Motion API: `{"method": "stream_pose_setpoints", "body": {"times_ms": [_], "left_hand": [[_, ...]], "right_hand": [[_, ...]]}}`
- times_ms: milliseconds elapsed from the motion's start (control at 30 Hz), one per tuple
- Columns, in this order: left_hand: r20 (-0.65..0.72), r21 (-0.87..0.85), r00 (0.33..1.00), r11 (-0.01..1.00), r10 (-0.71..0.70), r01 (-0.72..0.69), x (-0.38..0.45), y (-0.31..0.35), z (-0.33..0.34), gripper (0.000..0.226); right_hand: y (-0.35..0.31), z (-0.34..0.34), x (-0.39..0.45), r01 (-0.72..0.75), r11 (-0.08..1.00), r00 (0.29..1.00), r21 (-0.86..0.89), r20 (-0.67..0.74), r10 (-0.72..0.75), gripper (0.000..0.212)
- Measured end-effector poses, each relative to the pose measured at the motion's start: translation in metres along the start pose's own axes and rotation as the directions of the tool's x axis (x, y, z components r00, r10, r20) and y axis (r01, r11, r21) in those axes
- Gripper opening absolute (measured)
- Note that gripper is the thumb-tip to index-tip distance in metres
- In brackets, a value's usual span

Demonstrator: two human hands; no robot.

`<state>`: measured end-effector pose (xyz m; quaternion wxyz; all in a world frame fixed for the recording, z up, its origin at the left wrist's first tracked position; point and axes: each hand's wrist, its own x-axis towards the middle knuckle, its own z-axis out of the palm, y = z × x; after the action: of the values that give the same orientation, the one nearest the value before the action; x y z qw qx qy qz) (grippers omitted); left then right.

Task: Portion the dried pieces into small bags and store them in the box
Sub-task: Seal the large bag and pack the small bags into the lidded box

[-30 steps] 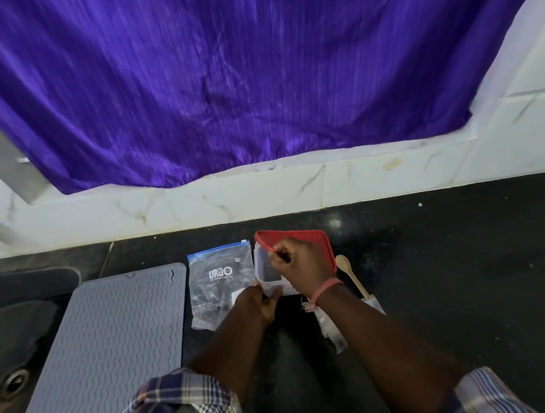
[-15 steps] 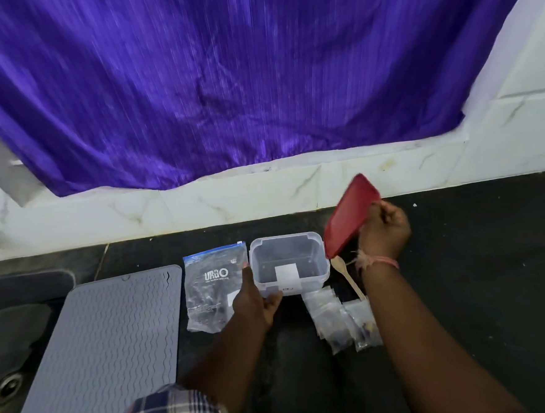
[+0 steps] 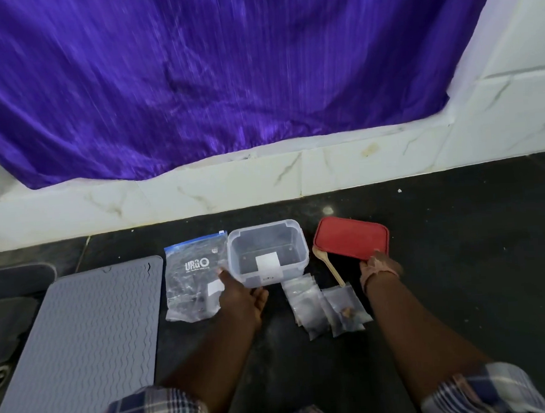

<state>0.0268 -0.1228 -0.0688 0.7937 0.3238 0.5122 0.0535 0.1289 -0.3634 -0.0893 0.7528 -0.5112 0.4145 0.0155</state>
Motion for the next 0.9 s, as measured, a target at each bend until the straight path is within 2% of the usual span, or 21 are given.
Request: {"method": "stream_pose_setpoints", "body": {"times_ms": [67, 133, 167, 233, 300, 367, 400, 467, 500, 567, 667, 800, 900], "left_hand": [[-0.057, 0.093, 0.998, 0.995, -0.027, 0.032, -0.002, -0.015, 0.001, 0.062], [-0.1, 0.255, 0.992, 0.962, -0.072, 0.095, -0.007, -0.032, 0.0, 0.047], [-0.105, 0.345, 0.99, 0.93, -0.097, 0.128, -0.009, -0.043, -0.002, 0.036], [-0.048, 0.55, 0.994, 0.828, -0.097, 0.107, -0.011, -0.061, -0.004, 0.016], [0.022, 0.735, 0.999, 0.679, -0.028, 0.003, -0.016, -0.072, -0.003, 0.02], [0.078, 0.838, 0.996, 0.539, 0.037, -0.086, -0.023, -0.073, 0.002, 0.024], [0.1, 0.852, 0.994, 0.511, 0.049, -0.111, -0.026, -0.073, 0.004, 0.021], [0.127, 0.832, 0.99, 0.536, 0.07, -0.144, -0.027, -0.075, 0.001, 0.014], [0.124, 0.814, 0.988, 0.561, 0.09, -0.153, -0.026, -0.077, -0.003, 0.013], [0.112, 0.784, 0.989, 0.602, 0.101, -0.15, -0.027, -0.081, -0.008, 0.013], [0.118, 0.759, 0.99, 0.635, 0.083, -0.144, -0.032, -0.082, -0.012, 0.009], [0.152, 0.743, 0.98, 0.639, 0.131, -0.201, -0.035, -0.077, -0.014, 0.005], [0.19, 0.724, 0.968, 0.643, 0.163, -0.25, -0.038, -0.067, -0.011, 0.012]], "right_hand": [[0.005, 0.004, -0.006, 0.045, 0.996, 0.993, -0.079, -0.103, -0.053, 0.029], [0.014, 0.006, -0.022, 0.092, 0.953, 0.984, -0.288, -0.122, -0.132, 0.044], [0.021, 0.006, -0.028, 0.099, 0.897, 0.978, -0.431, -0.125, -0.168, 0.051], [0.038, 0.0, -0.047, 0.165, 0.724, 0.959, -0.67, -0.062, -0.276, 0.063], [0.054, -0.008, -0.059, 0.372, 0.488, 0.895, -0.79, 0.166, -0.414, 0.061], [0.068, -0.011, -0.065, 0.532, 0.166, 0.823, -0.83, 0.462, -0.331, 0.045], [0.073, -0.012, -0.069, 0.558, 0.051, 0.814, -0.829, 0.534, -0.226, 0.042], [0.077, -0.012, -0.078, 0.521, -0.053, 0.85, -0.852, 0.523, -0.066, 0.045], [0.078, -0.011, -0.082, 0.506, -0.08, 0.858, -0.859, 0.511, -0.054, 0.045], [0.076, -0.011, -0.088, 0.502, -0.11, 0.858, -0.858, 0.51, -0.061, 0.046], [0.067, -0.013, -0.089, 0.504, -0.067, 0.862, -0.861, 0.506, -0.03, 0.045], [0.059, -0.011, -0.089, 0.499, 0.129, 0.867, -0.857, 0.494, -0.066, 0.015], [0.05, -0.01, -0.091, 0.519, 0.349, 0.843, -0.78, 0.535, -0.057, 0.012]]}}
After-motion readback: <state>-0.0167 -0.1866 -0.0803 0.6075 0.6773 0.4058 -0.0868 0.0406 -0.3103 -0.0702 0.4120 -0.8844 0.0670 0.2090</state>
